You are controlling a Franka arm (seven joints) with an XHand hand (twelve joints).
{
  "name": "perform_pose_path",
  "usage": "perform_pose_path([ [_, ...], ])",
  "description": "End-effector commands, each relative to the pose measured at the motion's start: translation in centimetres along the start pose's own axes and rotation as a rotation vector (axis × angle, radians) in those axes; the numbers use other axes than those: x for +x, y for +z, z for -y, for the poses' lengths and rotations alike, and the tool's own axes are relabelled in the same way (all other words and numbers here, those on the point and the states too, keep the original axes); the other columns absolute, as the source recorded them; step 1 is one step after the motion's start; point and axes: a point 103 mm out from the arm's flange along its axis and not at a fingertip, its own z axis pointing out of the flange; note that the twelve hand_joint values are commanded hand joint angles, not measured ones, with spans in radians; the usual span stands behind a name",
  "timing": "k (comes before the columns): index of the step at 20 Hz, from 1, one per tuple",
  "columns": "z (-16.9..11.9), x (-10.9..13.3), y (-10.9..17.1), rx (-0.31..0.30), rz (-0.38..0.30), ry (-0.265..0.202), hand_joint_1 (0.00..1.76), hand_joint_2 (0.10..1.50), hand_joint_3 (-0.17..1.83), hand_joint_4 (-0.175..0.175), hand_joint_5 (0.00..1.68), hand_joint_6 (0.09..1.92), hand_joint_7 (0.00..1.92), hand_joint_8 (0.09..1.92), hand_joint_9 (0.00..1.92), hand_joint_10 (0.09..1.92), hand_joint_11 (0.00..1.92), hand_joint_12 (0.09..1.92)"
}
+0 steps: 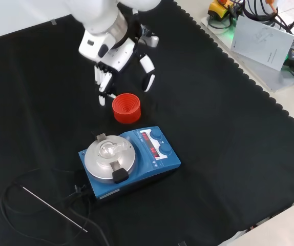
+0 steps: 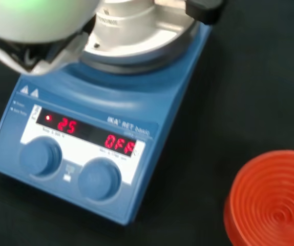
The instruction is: Place the round-bottom flask on the heater.
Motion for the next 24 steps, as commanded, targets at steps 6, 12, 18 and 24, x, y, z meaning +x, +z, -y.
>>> perform_pose_path([
  [6, 6.3, -2.1, -0.2, -0.083, -0.003, 0.052, 0.92, 0.35, 0.88, -0.109, 0.23, 0.45, 0.65, 0.88, 0.86, 0.8, 0.8, 1.31],
  [12, 6.8, -2.0, 0.0, -0.079, -0.006, 0.036, 0.92, 0.35, 0.88, -0.106, 0.23, 0.43, 0.65, 0.87, 0.86, 0.8, 0.8, 1.31],
  [18, 7.4, -2.1, 0.3, -0.081, -0.015, 0.028, 0.92, 0.36, 0.88, -0.106, 0.24, 0.42, 0.65, 0.87, 0.86, 0.8, 0.8, 1.31],
  [24, 7.6, -2.1, 0.5, -0.081, -0.02, 0.022, 0.91, 0.36, 0.88, -0.106, 0.24, 0.41, 0.65, 0.87, 0.86, 0.79, 0.8, 1.31],
])
